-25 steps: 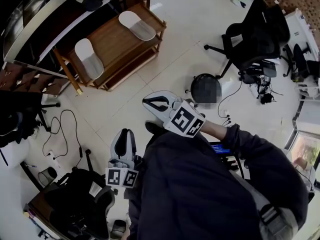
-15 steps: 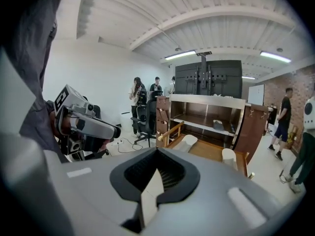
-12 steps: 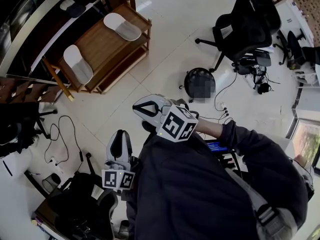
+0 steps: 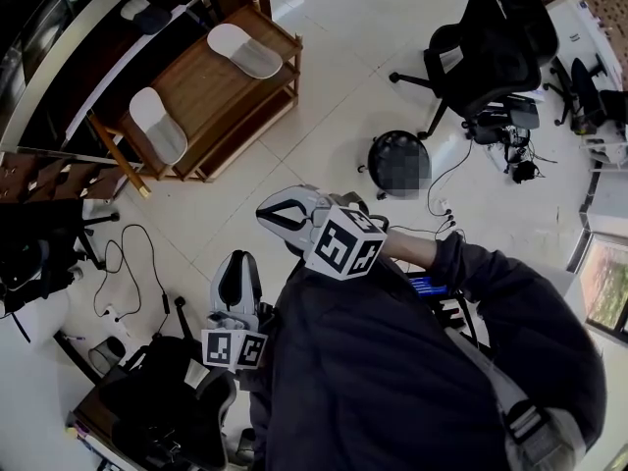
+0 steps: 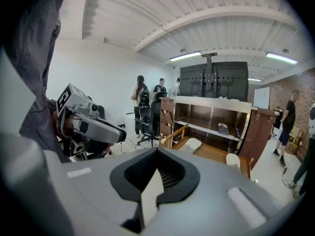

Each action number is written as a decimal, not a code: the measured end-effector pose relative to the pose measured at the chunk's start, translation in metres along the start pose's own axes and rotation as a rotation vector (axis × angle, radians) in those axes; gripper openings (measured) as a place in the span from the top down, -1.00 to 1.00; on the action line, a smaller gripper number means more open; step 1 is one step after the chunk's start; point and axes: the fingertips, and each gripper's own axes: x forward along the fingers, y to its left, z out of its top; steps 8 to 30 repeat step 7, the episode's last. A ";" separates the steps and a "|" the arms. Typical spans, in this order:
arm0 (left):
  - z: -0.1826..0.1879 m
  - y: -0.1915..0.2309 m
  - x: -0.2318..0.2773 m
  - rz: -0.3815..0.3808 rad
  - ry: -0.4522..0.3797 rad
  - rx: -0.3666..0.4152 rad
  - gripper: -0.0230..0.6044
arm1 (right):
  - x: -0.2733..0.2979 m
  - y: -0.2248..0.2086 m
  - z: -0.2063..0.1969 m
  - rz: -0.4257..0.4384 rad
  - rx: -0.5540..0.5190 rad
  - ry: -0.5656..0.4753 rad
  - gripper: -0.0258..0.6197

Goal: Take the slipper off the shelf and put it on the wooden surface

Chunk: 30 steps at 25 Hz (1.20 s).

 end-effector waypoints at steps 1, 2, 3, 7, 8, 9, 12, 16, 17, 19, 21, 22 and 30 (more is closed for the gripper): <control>0.000 -0.001 0.001 0.001 0.001 -0.001 0.72 | 0.000 -0.001 0.000 0.002 -0.001 0.000 0.92; 0.000 -0.001 0.002 0.002 0.001 -0.001 0.72 | -0.001 -0.002 0.000 0.003 -0.001 0.000 0.92; 0.000 -0.002 0.003 0.003 0.001 -0.001 0.72 | -0.001 -0.003 0.000 0.005 -0.001 0.000 0.92; -0.001 -0.004 0.006 0.003 0.002 0.001 0.72 | -0.003 -0.007 -0.002 0.010 0.000 0.003 0.92; -0.001 -0.004 0.006 0.003 0.002 0.001 0.72 | -0.003 -0.007 -0.002 0.010 0.000 0.003 0.92; -0.001 -0.004 0.006 0.003 0.002 0.001 0.72 | -0.003 -0.007 -0.002 0.010 0.000 0.003 0.92; -0.001 -0.004 0.006 0.003 0.002 0.001 0.72 | -0.003 -0.007 -0.002 0.010 0.000 0.003 0.92; -0.001 -0.004 0.006 0.003 0.002 0.001 0.72 | -0.003 -0.007 -0.002 0.010 0.000 0.003 0.92; -0.001 -0.004 0.006 0.003 0.002 0.001 0.72 | -0.003 -0.007 -0.002 0.010 0.000 0.003 0.92; -0.001 -0.004 0.006 0.003 0.002 0.001 0.72 | -0.003 -0.007 -0.002 0.010 0.000 0.003 0.92; -0.001 -0.004 0.006 0.003 0.002 0.001 0.72 | -0.003 -0.007 -0.002 0.010 0.000 0.003 0.92; -0.001 -0.004 0.006 0.003 0.002 0.001 0.72 | -0.003 -0.007 -0.002 0.010 0.000 0.003 0.92; -0.001 -0.004 0.006 0.003 0.002 0.001 0.72 | -0.003 -0.007 -0.002 0.010 0.000 0.003 0.92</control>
